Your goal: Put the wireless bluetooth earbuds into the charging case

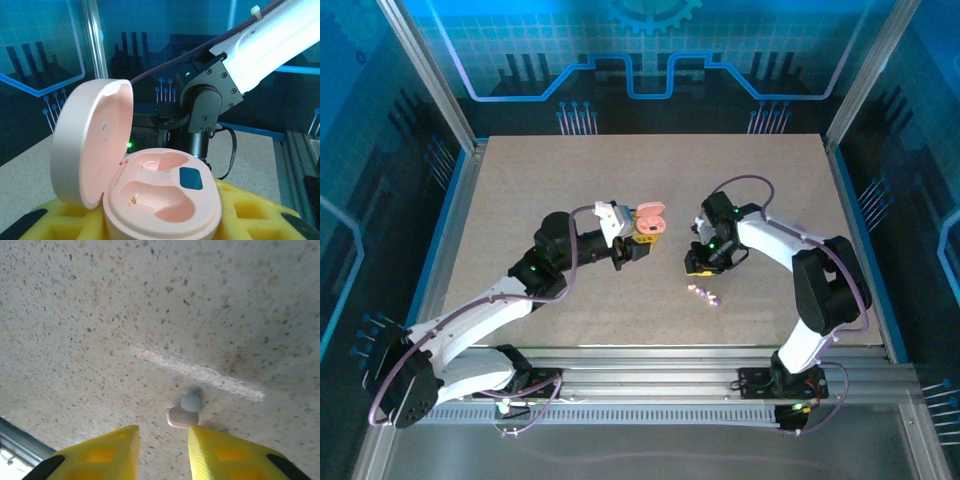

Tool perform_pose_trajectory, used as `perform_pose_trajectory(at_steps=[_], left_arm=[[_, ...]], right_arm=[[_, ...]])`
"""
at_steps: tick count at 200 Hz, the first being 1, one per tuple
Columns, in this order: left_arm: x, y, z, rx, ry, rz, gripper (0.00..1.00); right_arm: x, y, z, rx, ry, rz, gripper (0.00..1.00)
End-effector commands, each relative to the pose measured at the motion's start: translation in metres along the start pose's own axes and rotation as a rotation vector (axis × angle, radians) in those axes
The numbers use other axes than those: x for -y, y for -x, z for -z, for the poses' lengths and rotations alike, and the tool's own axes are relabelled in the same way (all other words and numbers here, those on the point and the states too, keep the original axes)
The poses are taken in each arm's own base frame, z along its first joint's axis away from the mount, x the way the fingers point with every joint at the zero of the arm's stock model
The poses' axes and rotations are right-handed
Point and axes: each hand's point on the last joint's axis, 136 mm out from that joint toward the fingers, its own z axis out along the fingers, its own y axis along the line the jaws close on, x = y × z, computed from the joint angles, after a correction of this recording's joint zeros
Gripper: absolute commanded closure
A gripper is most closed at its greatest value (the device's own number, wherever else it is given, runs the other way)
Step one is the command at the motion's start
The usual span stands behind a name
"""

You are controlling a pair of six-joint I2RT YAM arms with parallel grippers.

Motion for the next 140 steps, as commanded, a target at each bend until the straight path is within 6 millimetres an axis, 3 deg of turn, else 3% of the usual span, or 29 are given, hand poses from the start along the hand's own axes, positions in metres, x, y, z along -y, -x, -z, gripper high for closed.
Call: perform_pose_trajectory(at_steps=[1, 66, 119, 140], left_arm=[[0.000, 0.010, 0.008, 0.030, 0.032, -0.038, 0.62], [-0.001, 0.010, 0.013, 0.027, 0.053, -0.049, 0.62], [0.000, 0.010, 0.011, 0.025, 0.040, -0.044, 0.62], [-0.001, 0.010, 0.010, 0.023, 0.041, -0.042, 0.62]], right_arm=[[0.000, -0.006, 0.001, -0.055, -0.068, 0.086, 0.66], [-0.002, -0.014, -0.019, -0.139, -0.081, 0.026, 0.58], [0.008, -0.024, -0.026, -0.166, -0.114, -0.009, 0.58], [0.002, -0.026, -0.031, -0.175, -0.084, -0.007, 0.59]])
